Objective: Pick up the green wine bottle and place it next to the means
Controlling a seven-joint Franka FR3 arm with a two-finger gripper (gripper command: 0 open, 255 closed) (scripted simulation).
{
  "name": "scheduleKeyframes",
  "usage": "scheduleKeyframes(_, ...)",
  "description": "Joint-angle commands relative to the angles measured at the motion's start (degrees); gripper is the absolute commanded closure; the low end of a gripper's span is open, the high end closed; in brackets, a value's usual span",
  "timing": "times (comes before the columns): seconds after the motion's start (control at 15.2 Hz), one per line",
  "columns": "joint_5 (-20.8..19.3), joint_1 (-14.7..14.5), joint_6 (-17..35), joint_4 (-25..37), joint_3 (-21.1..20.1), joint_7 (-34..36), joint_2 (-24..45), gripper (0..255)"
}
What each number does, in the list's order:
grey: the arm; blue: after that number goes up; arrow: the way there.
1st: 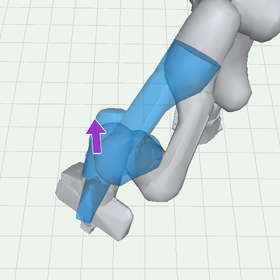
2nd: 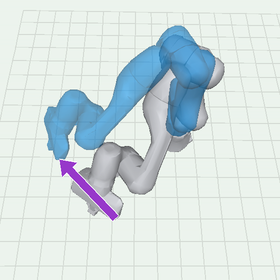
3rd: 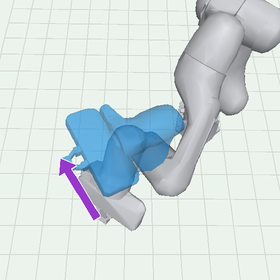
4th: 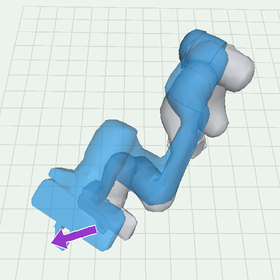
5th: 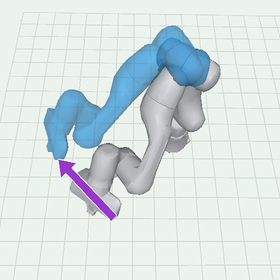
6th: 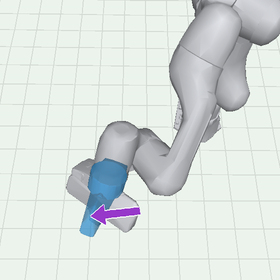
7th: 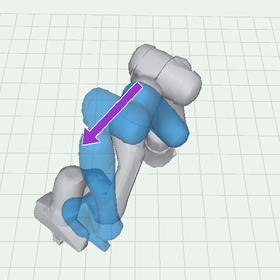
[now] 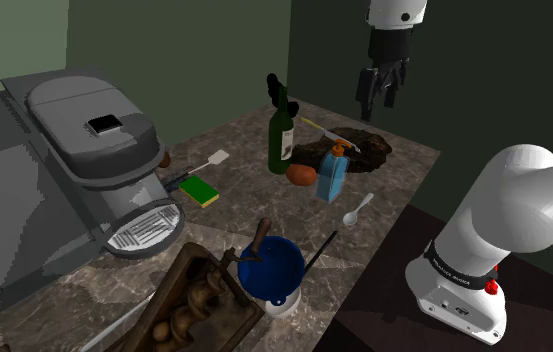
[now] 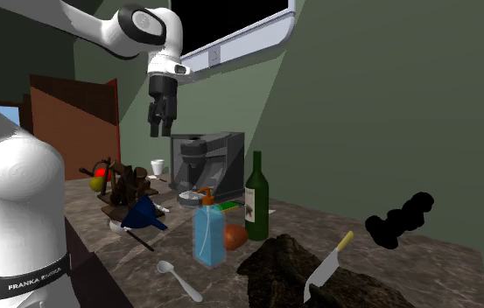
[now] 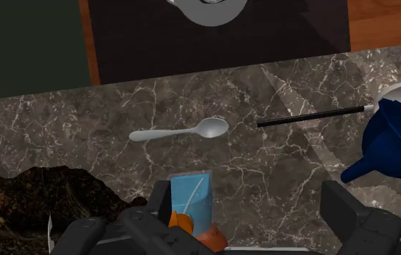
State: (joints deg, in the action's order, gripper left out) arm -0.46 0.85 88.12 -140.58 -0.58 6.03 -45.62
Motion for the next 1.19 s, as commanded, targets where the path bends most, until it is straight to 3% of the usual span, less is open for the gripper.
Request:
scheduleKeyframes(0.0,0.00,0.00,0.00,0.00,0.00,0.00,0.00,0)
scheduleKeyframes(0.53,-0.77,0.95,7.93,11.09,2.10,-1.78,18.64,0)
scheduleKeyframes(1.12,-0.04,1.74,10.94,28.87,4.01,-3.96,39.04,0)
